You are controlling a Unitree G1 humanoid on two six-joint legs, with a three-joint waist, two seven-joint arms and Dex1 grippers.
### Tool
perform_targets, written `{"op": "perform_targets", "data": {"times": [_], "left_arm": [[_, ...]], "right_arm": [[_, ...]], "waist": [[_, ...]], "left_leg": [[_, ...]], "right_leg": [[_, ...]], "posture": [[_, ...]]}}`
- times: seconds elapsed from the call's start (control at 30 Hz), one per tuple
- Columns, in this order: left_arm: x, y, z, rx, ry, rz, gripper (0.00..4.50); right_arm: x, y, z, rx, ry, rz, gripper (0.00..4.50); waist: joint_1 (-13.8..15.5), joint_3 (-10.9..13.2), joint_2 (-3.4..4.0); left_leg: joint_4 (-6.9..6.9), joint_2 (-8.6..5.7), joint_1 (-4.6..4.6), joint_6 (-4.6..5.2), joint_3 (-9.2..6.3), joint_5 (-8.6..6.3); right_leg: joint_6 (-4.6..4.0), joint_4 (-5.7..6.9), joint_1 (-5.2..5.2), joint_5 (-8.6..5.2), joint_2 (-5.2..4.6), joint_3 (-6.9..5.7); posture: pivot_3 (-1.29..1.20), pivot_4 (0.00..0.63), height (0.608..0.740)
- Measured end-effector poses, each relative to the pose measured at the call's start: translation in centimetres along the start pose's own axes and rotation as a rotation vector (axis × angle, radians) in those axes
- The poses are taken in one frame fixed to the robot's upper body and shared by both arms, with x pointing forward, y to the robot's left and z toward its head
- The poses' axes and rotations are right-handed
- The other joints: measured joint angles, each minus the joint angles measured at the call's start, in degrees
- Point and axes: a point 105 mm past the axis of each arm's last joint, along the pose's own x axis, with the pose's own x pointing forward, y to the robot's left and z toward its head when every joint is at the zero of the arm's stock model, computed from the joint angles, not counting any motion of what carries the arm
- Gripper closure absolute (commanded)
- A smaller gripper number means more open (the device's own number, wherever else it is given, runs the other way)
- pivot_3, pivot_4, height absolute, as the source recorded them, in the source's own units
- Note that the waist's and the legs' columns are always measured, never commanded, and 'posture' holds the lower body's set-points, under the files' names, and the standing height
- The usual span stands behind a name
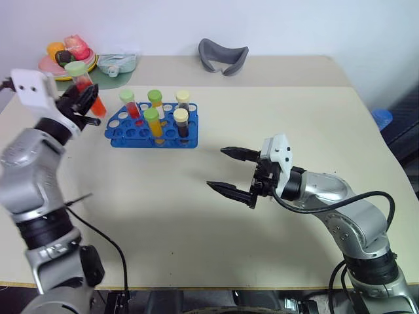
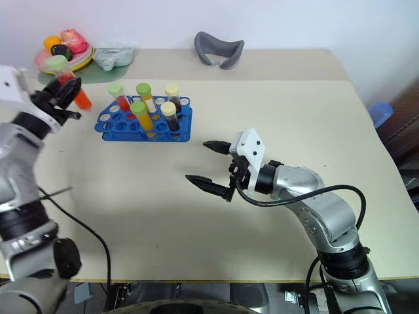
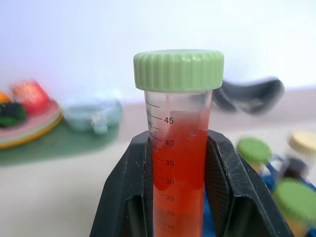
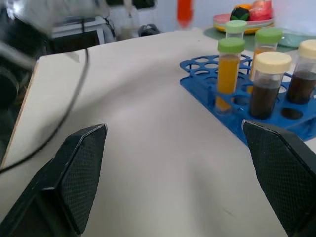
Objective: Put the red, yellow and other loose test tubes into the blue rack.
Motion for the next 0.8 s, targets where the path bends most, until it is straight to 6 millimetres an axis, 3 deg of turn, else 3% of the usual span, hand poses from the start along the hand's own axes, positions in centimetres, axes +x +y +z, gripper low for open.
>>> {"op": "perform_targets", "data": {"times": [0.2,0.37,0.5,0.8], "left_arm": [[-0.5,-2.0,-3.5,0.079,-0.074,0.108,3.54],[-1.0,-1.7,-4.5,0.093,-0.135,0.146,3.54],[-0.3,-1.5,-5.9,0.061,-0.124,0.16,3.54],[1.2,-3.6,-7.3,0.004,-0.115,0.084,3.54]], "right_arm": [[0.1,0.0,-0.1,0.001,0.003,-0.001,0.0],[-0.2,0.1,-0.6,0.019,0.012,-0.024,0.0],[-0.2,0.3,-0.4,0.012,0.009,-0.03,0.0],[-0.3,0.1,-0.4,0.012,0.006,-0.047,0.0]], "waist": [[-0.15,0.0,0.0],[0.03,-0.01,0.0],[-0.05,-0.01,-0.01],[-0.12,-0.02,0.0]], "left_leg": [[-0.03,0.0,0.04,0.0,0.01,0.0],[-0.02,-0.01,0.04,0.0,0.01,0.0],[-0.02,-0.02,0.04,0.0,0.01,0.0],[-0.05,-0.02,0.07,0.0,0.0,0.0]], "right_leg": [[-0.01,0.04,-0.02,0.0,0.02,0.02],[-0.01,0.02,0.01,0.0,0.01,0.01],[0.0,0.02,0.02,0.0,0.02,0.0],[0.0,0.02,0.03,0.0,0.03,0.0]], "posture": [[0.0,0.15,0.74],[0.0,0.15,0.74],[0.0,0.15,0.74],[0.0,0.15,0.74]]}}
